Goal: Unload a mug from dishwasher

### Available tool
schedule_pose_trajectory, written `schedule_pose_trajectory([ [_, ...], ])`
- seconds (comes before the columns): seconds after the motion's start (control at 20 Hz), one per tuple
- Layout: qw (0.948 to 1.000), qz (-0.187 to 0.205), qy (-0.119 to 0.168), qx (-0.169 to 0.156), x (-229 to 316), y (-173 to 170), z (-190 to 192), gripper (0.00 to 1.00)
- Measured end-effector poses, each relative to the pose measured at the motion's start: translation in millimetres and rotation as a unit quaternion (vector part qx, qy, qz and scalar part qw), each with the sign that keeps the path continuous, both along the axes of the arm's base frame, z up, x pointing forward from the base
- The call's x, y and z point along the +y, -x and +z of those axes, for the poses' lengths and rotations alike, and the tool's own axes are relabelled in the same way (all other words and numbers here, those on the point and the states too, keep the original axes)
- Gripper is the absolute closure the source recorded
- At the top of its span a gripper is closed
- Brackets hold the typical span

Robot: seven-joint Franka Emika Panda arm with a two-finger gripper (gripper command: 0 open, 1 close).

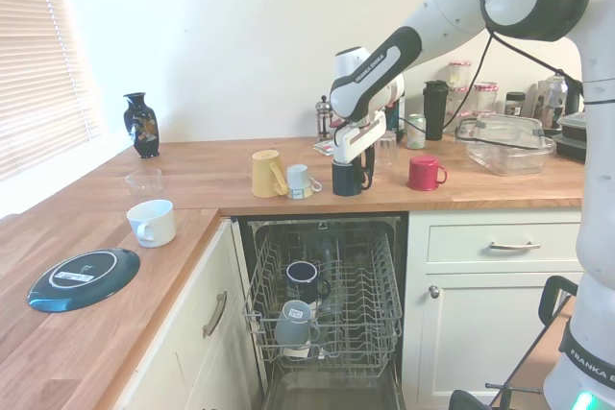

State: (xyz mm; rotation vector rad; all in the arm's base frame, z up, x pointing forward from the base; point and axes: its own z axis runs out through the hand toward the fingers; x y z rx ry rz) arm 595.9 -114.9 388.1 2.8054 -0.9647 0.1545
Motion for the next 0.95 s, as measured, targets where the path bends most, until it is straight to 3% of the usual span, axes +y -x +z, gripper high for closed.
schedule_pose_trajectory([
  [0.2, 0.9998, 0.002, -0.01, -0.018, 9.7, 8.7, 30.8, 0.0],
  [0.45, 0.9983, 0.0, -0.046, -0.034, 32.3, 37.0, 51.4, 0.0],
  [0.95, 0.9946, -0.023, -0.089, -0.048, 39.8, 129.4, 15.5, 0.0],
])
